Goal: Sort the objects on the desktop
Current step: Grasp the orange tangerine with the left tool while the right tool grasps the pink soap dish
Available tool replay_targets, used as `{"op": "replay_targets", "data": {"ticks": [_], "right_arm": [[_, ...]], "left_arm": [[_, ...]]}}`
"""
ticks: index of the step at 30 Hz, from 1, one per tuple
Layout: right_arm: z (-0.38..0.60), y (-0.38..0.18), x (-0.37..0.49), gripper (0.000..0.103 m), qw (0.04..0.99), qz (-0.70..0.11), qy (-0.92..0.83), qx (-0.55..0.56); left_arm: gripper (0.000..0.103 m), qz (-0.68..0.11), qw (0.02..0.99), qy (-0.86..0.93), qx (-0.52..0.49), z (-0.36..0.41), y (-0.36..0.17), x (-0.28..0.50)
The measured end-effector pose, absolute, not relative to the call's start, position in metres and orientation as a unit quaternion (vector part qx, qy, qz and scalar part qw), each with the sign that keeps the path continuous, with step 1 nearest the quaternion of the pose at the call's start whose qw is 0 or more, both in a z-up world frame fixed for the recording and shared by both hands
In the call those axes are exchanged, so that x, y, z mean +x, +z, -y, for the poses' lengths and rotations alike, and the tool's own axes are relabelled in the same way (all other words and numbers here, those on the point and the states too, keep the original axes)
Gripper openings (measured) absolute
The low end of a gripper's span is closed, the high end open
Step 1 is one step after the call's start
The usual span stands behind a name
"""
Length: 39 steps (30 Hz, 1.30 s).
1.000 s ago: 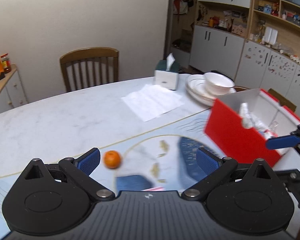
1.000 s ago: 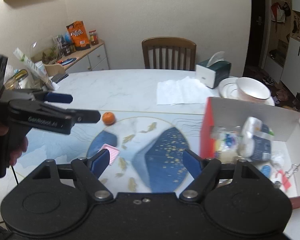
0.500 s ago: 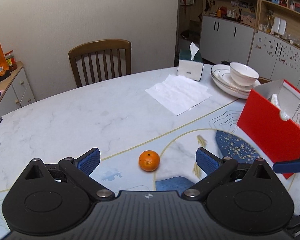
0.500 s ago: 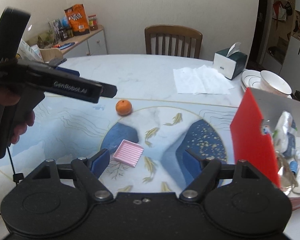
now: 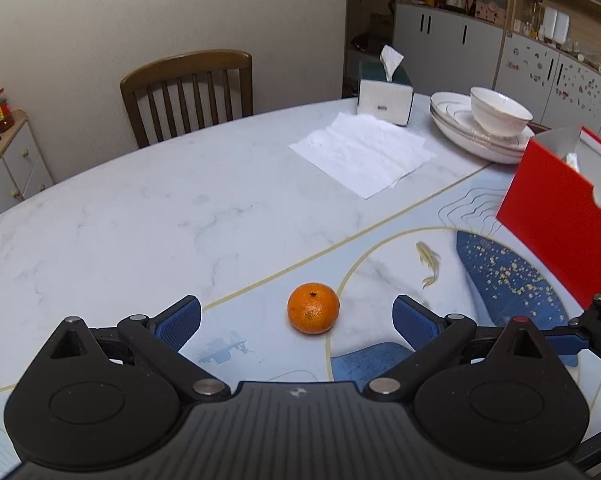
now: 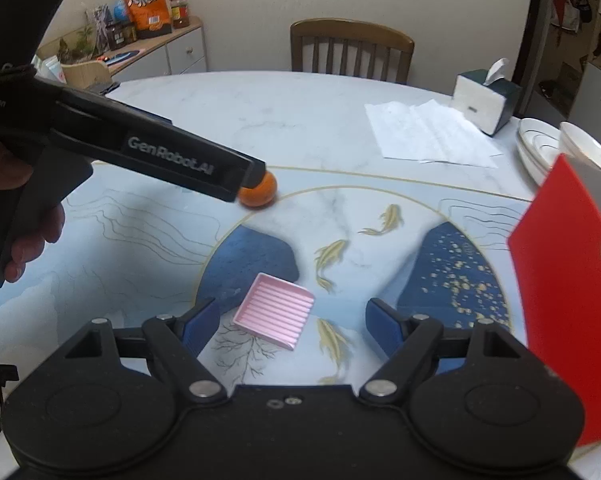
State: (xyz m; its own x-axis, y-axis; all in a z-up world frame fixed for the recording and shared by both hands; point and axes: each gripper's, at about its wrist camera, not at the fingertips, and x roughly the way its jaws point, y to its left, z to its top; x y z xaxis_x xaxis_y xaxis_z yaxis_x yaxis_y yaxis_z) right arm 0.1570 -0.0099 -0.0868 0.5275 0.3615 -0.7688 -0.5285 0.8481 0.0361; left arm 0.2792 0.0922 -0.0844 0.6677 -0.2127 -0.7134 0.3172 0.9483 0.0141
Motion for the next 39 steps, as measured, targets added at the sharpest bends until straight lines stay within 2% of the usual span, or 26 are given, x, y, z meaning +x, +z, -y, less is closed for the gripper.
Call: {"op": "replay_targets", "data": {"ticks": [12,16,18,22,26,28,30,32,33,34,39], "right_arm": [[-0.004,-0.107,0.175,0.077,0.854,-0.427,0.271,-0.121],[-0.004,-0.109,0.177,0.071,0.85,-0.431,0.28,-0.116],[-0.005,-0.109,0.177,0.071,0.849,-0.429,0.284,-0.116],[-0.003,-0.107,0.175,0.061,0.852,-0.426,0.283,-0.112],[0.0,-0.106,0.176,0.051,0.853,-0.423,0.284,-0.111],[-0.001,-0.106,0.176,0.049,0.854,-0.422,0.283,-0.112],[-0.001,-0.106,0.176,0.048,0.854,-0.422,0.284,-0.113],[0.0,-0.106,0.176,0.048,0.854,-0.422,0.285,-0.112],[0.0,-0.106,0.177,0.047,0.854,-0.422,0.285,-0.111],[0.0,-0.106,0.176,0.043,0.854,-0.421,0.284,-0.113],[0.001,-0.105,0.177,0.041,0.854,-0.42,0.284,-0.114]], "left_arm": [[0.102,-0.391,0.904,-0.162,0.065,-0.088,-0.107,0.297],[0.1,-0.392,0.903,-0.167,0.056,-0.09,-0.112,0.3],[0.093,-0.392,0.902,-0.172,0.051,-0.09,-0.114,0.3],[0.077,-0.398,0.899,-0.175,0.048,-0.09,-0.118,0.302],[0.069,-0.402,0.898,-0.173,0.043,-0.091,-0.122,0.306],[0.06,-0.406,0.896,-0.173,0.042,-0.09,-0.124,0.308],[0.056,-0.406,0.896,-0.176,0.043,-0.09,-0.125,0.308],[0.048,-0.406,0.896,-0.178,0.042,-0.091,-0.125,0.307],[0.04,-0.406,0.895,-0.179,0.041,-0.092,-0.124,0.307],[0.036,-0.407,0.894,-0.183,0.038,-0.092,-0.124,0.307],[0.034,-0.407,0.894,-0.184,0.043,-0.09,-0.123,0.304]]}}
